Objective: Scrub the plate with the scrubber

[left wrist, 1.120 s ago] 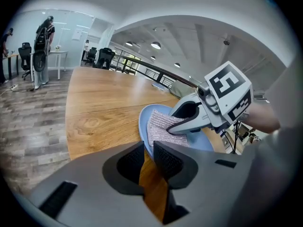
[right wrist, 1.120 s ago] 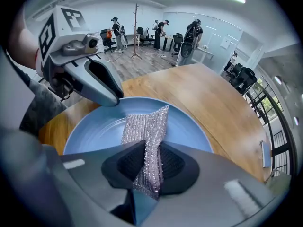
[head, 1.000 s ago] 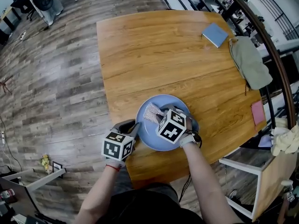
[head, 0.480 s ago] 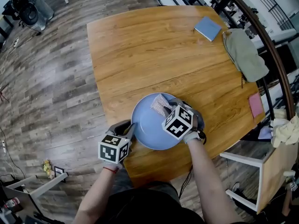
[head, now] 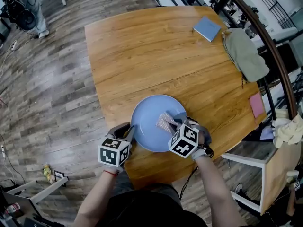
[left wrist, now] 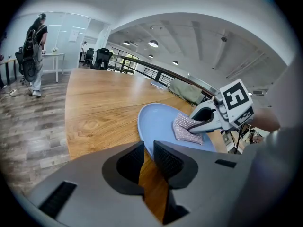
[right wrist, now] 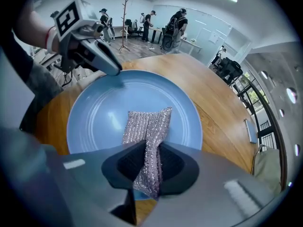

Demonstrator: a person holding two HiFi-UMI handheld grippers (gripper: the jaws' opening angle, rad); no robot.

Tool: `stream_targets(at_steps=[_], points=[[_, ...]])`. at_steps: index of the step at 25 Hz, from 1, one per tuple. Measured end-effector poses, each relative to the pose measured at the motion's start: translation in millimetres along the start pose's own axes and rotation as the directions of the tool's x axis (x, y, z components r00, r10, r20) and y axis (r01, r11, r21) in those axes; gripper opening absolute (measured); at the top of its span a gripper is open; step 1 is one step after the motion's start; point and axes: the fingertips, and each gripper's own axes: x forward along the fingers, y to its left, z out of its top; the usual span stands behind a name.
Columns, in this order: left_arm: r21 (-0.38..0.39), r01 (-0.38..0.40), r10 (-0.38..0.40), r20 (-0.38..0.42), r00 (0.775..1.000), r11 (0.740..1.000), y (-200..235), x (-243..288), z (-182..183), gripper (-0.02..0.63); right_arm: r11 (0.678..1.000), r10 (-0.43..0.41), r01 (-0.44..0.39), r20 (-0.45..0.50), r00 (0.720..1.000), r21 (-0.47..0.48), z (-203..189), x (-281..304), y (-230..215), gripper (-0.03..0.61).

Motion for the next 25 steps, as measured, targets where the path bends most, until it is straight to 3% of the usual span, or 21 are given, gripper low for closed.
stream_targets(at_steps=[4, 12, 18, 25], points=[[-0.002, 0.005, -0.005, 0.001, 1.0, 1.0, -1, 0, -1, 0.058, 0.997, 0.06, -0.06, 0.0, 0.998, -0.052, 2, -3, 30, 0.077], [-0.014, 0.004, -0.004, 0.008, 1.0, 1.0, 1, 0, 1, 0.057, 0.969, 0.184, -0.177, 0.023, 0.983, -0.173, 44, 5, 75, 0.078], [-0.029, 0.016, -0.016, 0.022, 1.0, 0.999, 0, 0, 1, 0.057, 0.965, 0.205, -0.193, 0.055, 0.977, -0.175, 64, 12, 72, 0.08], [-0.028, 0.026, -0.026, 0.022, 0.999, 0.999, 1, 0, 1, 0.057, 0.969, 0.156, -0.135, 0.085, 0.984, -0.208, 90, 26, 48, 0.08]])
